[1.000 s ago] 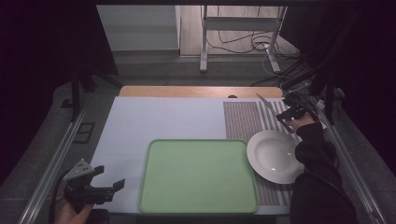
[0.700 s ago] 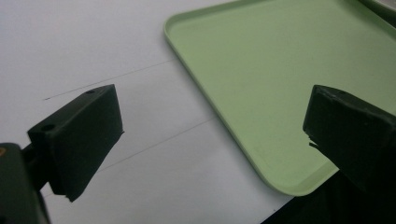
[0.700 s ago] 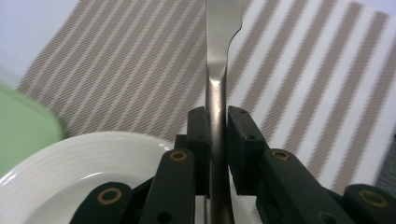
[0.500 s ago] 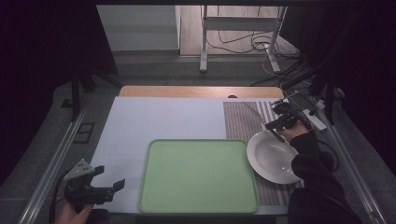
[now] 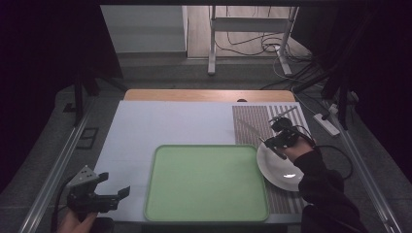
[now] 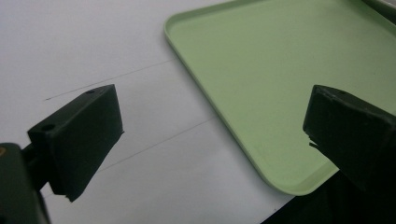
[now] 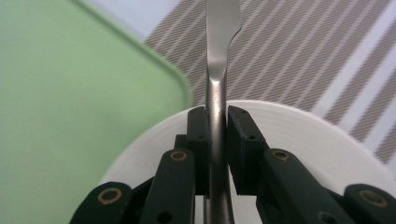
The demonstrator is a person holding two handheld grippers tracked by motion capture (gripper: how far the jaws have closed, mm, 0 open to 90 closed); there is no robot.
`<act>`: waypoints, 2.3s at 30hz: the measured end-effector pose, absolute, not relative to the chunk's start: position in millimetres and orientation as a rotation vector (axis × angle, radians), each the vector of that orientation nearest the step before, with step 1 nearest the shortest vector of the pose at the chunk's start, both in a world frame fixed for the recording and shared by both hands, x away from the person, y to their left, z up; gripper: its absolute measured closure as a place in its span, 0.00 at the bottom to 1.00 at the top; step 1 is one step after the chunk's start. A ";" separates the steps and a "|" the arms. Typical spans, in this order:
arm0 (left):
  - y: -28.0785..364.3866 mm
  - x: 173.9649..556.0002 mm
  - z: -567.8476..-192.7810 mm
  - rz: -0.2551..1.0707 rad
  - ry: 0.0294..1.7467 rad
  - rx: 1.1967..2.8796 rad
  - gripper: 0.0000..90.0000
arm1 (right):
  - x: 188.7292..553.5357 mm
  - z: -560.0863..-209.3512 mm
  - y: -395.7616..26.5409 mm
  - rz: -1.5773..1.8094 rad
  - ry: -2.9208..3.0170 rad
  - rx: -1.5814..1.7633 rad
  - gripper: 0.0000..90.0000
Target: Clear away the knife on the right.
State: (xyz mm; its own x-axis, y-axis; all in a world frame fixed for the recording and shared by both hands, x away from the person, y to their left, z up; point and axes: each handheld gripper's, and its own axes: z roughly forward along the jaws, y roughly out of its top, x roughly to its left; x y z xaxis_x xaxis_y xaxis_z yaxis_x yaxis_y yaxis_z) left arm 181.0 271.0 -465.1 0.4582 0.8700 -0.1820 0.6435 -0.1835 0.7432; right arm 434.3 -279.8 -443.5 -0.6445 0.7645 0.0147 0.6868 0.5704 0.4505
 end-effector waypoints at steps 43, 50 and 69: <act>270.7 181.6 -465.2 0.363 1.271 1.918 0.05 | 321.4 -492.7 -184.3 0.512 2.954 0.944 0.87; 270.7 181.9 -465.2 0.361 1.274 1.918 0.05 | 328.8 -477.3 -168.8 0.667 2.970 0.752 1.00; 270.9 181.7 -465.3 0.361 1.273 1.917 0.05 | 359.6 -500.1 -147.6 0.530 2.908 0.707 1.00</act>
